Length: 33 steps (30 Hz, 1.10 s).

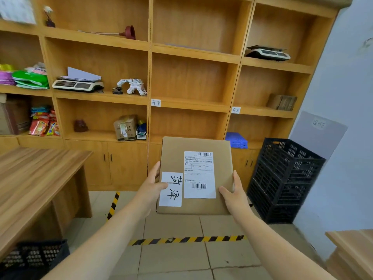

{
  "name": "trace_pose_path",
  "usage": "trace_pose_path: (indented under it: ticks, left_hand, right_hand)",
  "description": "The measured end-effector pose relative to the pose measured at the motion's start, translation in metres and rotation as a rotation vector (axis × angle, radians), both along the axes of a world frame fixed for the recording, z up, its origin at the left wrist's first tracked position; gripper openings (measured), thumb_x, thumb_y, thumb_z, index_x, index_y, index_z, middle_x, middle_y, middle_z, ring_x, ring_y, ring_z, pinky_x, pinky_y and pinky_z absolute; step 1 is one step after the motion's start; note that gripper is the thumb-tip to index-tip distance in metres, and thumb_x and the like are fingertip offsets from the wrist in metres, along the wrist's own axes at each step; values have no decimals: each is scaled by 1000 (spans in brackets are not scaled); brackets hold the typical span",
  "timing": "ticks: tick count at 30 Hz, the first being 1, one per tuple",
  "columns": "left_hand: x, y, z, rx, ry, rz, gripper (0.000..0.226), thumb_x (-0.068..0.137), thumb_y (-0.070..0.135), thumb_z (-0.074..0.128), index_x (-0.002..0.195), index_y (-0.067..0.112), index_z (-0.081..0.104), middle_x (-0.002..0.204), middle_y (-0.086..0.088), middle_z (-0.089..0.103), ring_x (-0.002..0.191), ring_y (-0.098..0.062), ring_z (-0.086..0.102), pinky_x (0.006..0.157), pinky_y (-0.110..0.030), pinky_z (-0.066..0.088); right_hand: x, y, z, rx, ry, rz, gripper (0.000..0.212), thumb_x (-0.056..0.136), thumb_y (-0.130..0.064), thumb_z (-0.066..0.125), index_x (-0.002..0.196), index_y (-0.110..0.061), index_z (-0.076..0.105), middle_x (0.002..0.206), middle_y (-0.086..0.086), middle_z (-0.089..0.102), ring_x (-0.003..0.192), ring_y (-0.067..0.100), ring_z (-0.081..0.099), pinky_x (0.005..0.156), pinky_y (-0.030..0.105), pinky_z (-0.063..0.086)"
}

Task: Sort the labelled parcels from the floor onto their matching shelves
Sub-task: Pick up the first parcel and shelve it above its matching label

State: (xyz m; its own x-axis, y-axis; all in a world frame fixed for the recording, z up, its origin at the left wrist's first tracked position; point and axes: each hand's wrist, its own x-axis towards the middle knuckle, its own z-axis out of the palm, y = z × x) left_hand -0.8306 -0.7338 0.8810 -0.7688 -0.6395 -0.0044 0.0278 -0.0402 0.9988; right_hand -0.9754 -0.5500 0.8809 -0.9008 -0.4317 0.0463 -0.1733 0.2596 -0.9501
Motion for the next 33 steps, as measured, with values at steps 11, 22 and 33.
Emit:
trace_pose_path:
  ticks: [11,22,33]
  left_hand:
    - [-114,-116,-18,3,-50,62,76,90,-5,50,149,29,16,138,1,43,114,-18,49,78,-28,47]
    - [-227,-287,-17,16,-62,16,72,90,1,48,146,39,23,117,17,58,98,-4,60,67,-25,47]
    - [-354,-400,-35,62,-107,20,73,90,1,49,147,37,22,132,6,55,100,-7,60,64,-23,46]
  right_hand:
    - [-132,-128,-23,-33,-49,92,74,94,-13,53,152,-29,10,152,-1,34,125,17,42,95,31,37]
    - [-235,-291,-21,-77,-38,59,70,93,-9,49,151,-30,15,150,-4,38,113,10,43,92,26,36]
    - [-355,-398,-35,-52,-50,47,71,93,-9,49,152,-29,13,151,-5,36,121,11,43,96,25,35]
